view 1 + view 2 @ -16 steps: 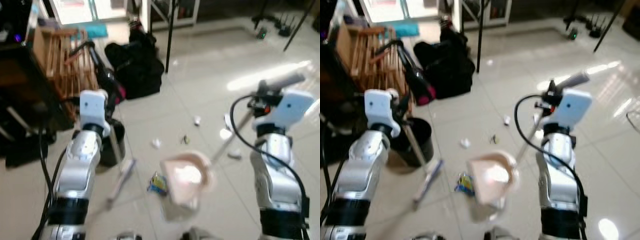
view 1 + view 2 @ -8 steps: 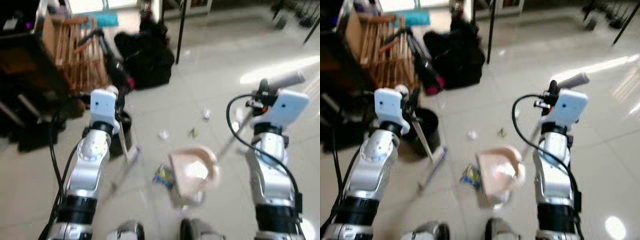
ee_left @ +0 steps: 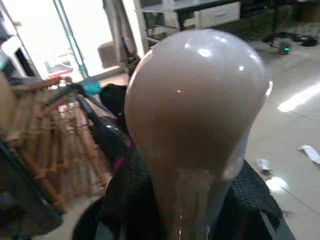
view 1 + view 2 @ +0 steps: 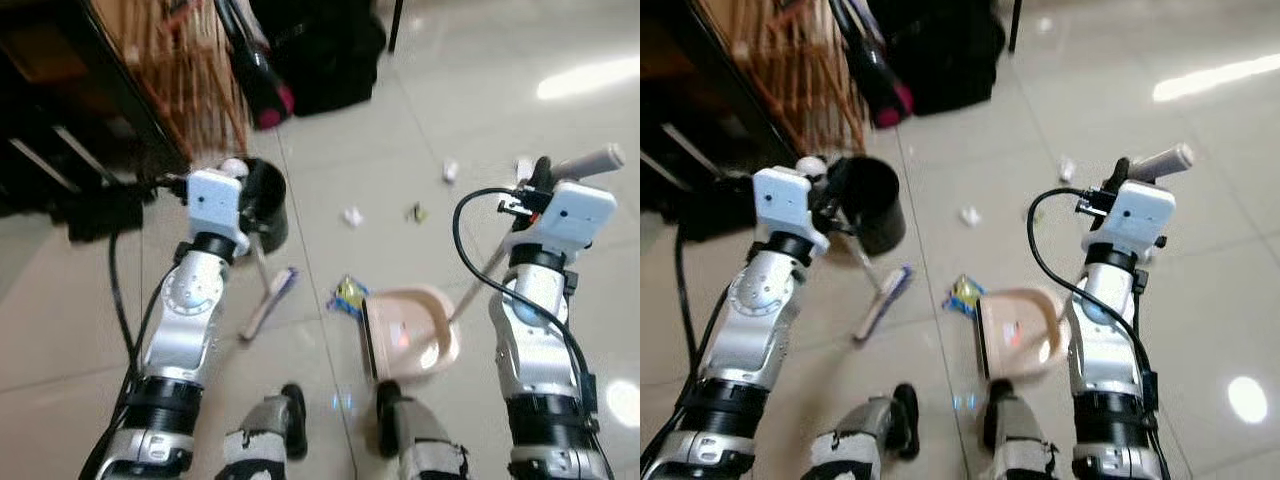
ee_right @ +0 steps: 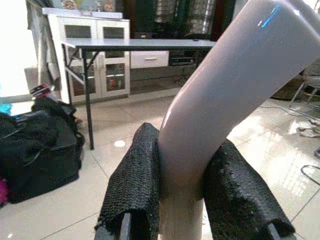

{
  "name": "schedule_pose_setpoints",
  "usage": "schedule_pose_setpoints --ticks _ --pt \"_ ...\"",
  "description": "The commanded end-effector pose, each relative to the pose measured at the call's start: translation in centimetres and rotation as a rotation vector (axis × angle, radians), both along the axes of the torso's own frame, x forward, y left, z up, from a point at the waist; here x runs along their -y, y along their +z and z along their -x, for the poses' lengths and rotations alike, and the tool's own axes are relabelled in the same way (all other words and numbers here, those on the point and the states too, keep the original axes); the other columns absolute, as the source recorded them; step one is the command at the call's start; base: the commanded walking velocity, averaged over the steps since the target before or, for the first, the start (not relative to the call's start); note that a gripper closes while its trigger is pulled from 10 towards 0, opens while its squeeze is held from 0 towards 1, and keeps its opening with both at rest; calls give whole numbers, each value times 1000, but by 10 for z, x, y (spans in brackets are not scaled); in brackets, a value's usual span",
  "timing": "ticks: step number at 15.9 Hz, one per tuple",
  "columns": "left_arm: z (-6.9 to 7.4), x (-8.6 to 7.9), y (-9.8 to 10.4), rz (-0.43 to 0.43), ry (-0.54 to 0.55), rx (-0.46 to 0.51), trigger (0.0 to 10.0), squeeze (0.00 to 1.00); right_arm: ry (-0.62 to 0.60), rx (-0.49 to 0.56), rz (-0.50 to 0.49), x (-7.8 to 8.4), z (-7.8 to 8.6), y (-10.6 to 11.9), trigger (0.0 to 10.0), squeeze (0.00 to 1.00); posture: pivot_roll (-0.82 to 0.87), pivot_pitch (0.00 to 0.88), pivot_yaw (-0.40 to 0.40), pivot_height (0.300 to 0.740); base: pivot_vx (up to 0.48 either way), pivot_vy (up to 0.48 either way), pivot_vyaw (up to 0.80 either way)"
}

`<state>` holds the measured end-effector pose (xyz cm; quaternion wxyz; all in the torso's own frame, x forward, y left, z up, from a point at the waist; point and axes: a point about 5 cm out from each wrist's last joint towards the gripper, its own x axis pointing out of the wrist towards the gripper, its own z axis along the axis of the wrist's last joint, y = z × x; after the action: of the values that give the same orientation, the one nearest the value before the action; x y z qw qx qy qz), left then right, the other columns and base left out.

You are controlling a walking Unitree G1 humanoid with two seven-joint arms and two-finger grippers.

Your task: Sweep floor

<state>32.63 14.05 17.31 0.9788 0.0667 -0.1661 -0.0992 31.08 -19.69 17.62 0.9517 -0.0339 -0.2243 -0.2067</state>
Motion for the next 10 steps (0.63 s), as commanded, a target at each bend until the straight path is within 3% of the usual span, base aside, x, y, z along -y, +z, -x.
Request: schedule_pose_setpoints --ticks 1,5,10 --pt "2 2 4 -9 -23 44 10000 0 -35 40 31 3 3 2 10000 0 110 487 94 740 0 0 0" --pt "5 2 9 -1 -54 86 10000 0 -128 109 95 9 6 11 10000 0 124 497 112 740 0 0 0" --pt "3 5 11 13 -86 113 10000 0 -197 172 95 13 0 13 10000 0 155 485 126 740 0 0 0"
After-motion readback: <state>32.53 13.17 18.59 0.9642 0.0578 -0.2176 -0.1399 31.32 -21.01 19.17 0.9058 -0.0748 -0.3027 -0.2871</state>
